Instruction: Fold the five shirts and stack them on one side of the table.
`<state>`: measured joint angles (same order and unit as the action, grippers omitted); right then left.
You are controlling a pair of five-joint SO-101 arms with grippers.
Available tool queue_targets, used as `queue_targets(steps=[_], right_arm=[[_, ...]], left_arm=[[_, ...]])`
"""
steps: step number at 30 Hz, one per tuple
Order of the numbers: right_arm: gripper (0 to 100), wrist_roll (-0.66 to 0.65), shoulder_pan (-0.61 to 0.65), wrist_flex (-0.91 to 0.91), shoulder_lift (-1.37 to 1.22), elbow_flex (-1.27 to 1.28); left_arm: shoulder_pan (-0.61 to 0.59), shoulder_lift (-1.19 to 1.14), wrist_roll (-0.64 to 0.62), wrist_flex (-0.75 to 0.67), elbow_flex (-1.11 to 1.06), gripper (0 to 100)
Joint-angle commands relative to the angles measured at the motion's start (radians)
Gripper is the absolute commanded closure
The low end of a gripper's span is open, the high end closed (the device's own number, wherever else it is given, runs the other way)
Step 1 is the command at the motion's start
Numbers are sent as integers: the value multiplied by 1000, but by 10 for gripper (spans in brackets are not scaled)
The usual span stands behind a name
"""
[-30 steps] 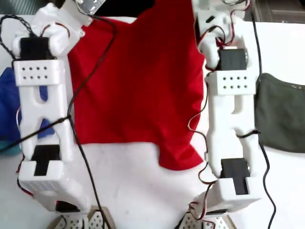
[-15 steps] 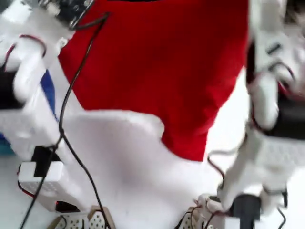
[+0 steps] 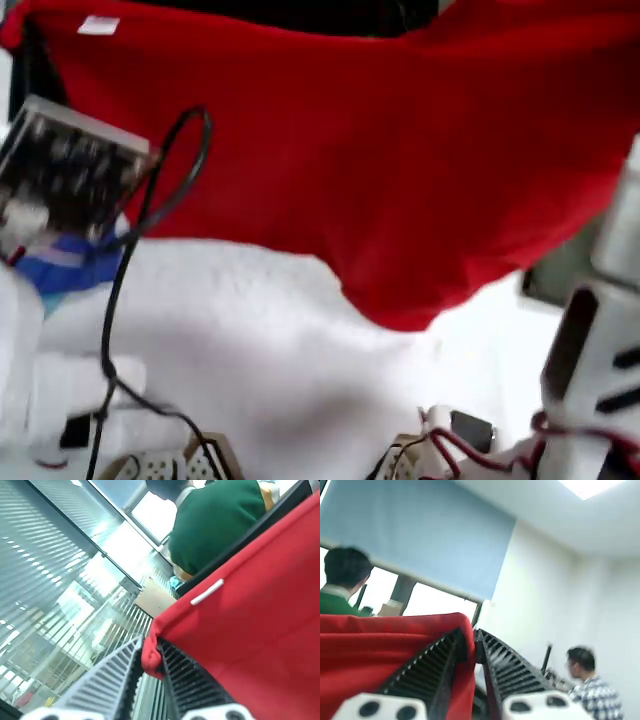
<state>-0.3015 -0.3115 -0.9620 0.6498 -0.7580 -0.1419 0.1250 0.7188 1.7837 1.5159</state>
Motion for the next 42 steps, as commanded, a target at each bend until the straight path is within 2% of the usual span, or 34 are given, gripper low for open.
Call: queue_targets(steps=[1,5,10,18,21,26,29,34,42], right_arm=[[981,-2,-21,85,30,-23],[981,-3,-21,133,64,-23],[981,-77,-21,113,125,-12],[981,-147,-19,-133,234,-12],[981,-157,-18,-249,239,-11],[980,-150,-15,-315,223,115],[980,-149,-13,-280,225,267],[980,-149,105,-142,231,529],[980,-152,232,226,223,896]], left_arm=[[-12,113,-3,2,-101,978],[-12,254,-3,2,-264,978],[-12,453,-3,2,-482,978],[-12,822,0,2,-914,978],[-12,932,51,-3,-1089,978],[-12,1056,75,-106,-1376,978],[-12,1089,75,-178,-1533,978],[-12,1089,75,-333,-1745,978],[-42,1087,81,-733,-2076,978]])
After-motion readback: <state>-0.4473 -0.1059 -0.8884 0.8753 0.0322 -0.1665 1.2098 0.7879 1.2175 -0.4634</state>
